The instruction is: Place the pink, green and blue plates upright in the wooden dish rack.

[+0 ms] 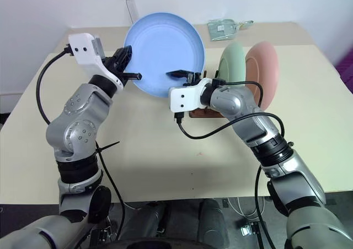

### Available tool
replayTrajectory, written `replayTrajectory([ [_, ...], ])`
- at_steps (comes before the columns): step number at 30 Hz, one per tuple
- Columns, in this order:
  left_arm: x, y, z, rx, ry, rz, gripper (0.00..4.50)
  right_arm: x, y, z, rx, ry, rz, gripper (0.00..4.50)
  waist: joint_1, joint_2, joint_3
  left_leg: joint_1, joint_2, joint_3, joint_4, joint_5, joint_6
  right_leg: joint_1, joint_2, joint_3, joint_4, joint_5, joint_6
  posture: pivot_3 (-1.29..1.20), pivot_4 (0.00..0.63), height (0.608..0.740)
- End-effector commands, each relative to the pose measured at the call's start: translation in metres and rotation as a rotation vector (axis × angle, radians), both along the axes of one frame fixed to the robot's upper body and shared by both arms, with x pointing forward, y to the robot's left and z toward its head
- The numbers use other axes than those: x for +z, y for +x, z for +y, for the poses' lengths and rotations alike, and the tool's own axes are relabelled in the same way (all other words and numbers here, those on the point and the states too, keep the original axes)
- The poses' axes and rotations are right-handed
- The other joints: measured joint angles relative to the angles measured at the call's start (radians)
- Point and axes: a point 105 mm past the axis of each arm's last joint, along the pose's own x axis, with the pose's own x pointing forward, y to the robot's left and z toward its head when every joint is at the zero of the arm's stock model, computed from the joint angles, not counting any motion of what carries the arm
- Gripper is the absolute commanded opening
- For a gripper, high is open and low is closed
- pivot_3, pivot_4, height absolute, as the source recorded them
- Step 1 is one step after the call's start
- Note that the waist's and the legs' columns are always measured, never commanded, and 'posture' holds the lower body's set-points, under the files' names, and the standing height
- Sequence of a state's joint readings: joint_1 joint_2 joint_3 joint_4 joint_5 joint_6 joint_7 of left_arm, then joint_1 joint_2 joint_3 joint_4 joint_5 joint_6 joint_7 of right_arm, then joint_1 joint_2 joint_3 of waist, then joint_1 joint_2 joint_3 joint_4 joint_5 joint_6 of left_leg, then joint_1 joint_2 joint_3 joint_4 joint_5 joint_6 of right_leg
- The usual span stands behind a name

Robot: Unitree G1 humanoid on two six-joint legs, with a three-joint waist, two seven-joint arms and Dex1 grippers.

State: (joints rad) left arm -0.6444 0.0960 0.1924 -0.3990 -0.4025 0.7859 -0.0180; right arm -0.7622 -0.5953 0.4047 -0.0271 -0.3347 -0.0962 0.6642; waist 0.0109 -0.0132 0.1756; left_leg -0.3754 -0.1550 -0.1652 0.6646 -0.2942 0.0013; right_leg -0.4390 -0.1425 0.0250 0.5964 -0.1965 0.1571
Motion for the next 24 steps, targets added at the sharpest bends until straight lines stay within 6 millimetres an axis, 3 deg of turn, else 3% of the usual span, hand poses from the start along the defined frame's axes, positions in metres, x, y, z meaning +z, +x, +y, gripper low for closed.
replayTrajectory([
  [1,0.017,-0.009,-0.007,-0.034,0.008,-0.062,0.00,0.013,-0.004,0.003,0.021,0.017,-0.069,1.12,-0.001,0.000,0.000,0.000,0.000,0.000,0.000,0.000,0.000,0.000,0.000,0.000,0.000,0.000,0.000,0.00,0.150,0.738],
  [3,0.016,-0.007,-0.005,-0.022,0.002,-0.060,0.00,0.011,-0.005,0.002,0.023,0.003,-0.082,0.14,0.000,0.000,0.000,0.000,0.001,0.000,0.000,0.000,0.000,0.000,0.001,0.000,0.000,0.000,0.000,0.00,0.150,0.738],
  [6,0.033,0.000,0.024,0.068,-0.262,-0.078,0.94,0.009,-0.006,0.000,0.013,-0.010,-0.102,0.00,0.003,0.000,0.000,0.000,0.002,0.000,0.000,0.000,-0.001,0.000,0.003,0.000,-0.001,0.001,-0.001,0.00,0.150,0.738],
  [9,0.049,-0.002,0.044,0.124,-0.388,-0.141,2.37,0.010,-0.006,0.000,0.010,-0.006,-0.108,0.00,0.002,-0.002,0.001,0.000,0.004,0.000,0.001,0.000,-0.002,0.000,0.004,0.000,-0.001,0.001,-0.002,0.00,0.150,0.738],
  [10,0.055,-0.001,0.069,0.252,-0.395,-0.177,2.92,0.013,-0.006,-0.002,0.006,0.022,-0.107,0.00,0.000,-0.002,0.001,0.000,0.004,0.000,0.001,-0.001,-0.003,0.000,0.005,0.000,-0.001,0.001,-0.002,0.00,0.150,0.738],
  [12,0.055,-0.001,0.120,0.524,-0.338,-0.208,2.92,0.029,-0.007,-0.006,-0.004,0.134,-0.092,0.00,-0.005,-0.001,0.001,0.000,0.007,0.001,0.000,-0.001,-0.004,-0.001,0.008,0.001,-0.001,0.002,-0.003,0.00,0.150,0.738],
  [14,0.049,0.000,0.141,0.632,-0.219,-0.211,2.92,0.049,-0.011,-0.009,0.003,0.294,-0.042,0.00,-0.012,-0.001,0.000,0.001,0.010,0.004,-0.001,-0.001,-0.007,-0.003,0.010,0.001,-0.001,0.004,-0.006,0.00,0.150,0.738],
  [17,0.036,0.008,0.132,0.572,0.018,-0.209,2.92,0.076,-0.024,-0.013,0.055,0.559,0.077,0.00,-0.019,0.000,0.000,0.001,0.011,0.004,-0.002,-0.001,-0.007,-0.004,0.011,0.001,-0.001,0.004,-0.007,0.00,0.150,0.738],
  [20,-0.017,0.016,0.083,0.282,0.217,-0.093,2.92,0.112,-0.041,-0.023,0.167,1.007,0.437,0.00,-0.004,0.000,0.000,0.000,0.010,0.001,-0.001,-0.001,-0.006,-0.002,0.010,0.000,-0.001,0.004,-0.008,0.00,0.150,0.738],
  [22,-0.050,0.007,0.048,0.061,0.345,-0.051,2.92,0.125,-0.047,-0.029,0.214,1.196,0.625,0.00,0.000,0.000,0.000,0.000,0.010,0.001,0.000,-0.002,-0.006,-0.002,0.010,0.000,0.000,0.005,-0.009,0.00,0.150,0.738],
  [24,-0.068,-0.003,0.029,-0.071,0.410,-0.030,2.92,0.130,-0.044,-0.036,0.192,1.309,0.721,0.00,0.000,0.001,0.000,0.000,0.010,0.001,0.000,-0.002,-0.006,-0.002,0.010,0.000,0.000,0.006,-0.010,0.00,0.150,0.738],
])
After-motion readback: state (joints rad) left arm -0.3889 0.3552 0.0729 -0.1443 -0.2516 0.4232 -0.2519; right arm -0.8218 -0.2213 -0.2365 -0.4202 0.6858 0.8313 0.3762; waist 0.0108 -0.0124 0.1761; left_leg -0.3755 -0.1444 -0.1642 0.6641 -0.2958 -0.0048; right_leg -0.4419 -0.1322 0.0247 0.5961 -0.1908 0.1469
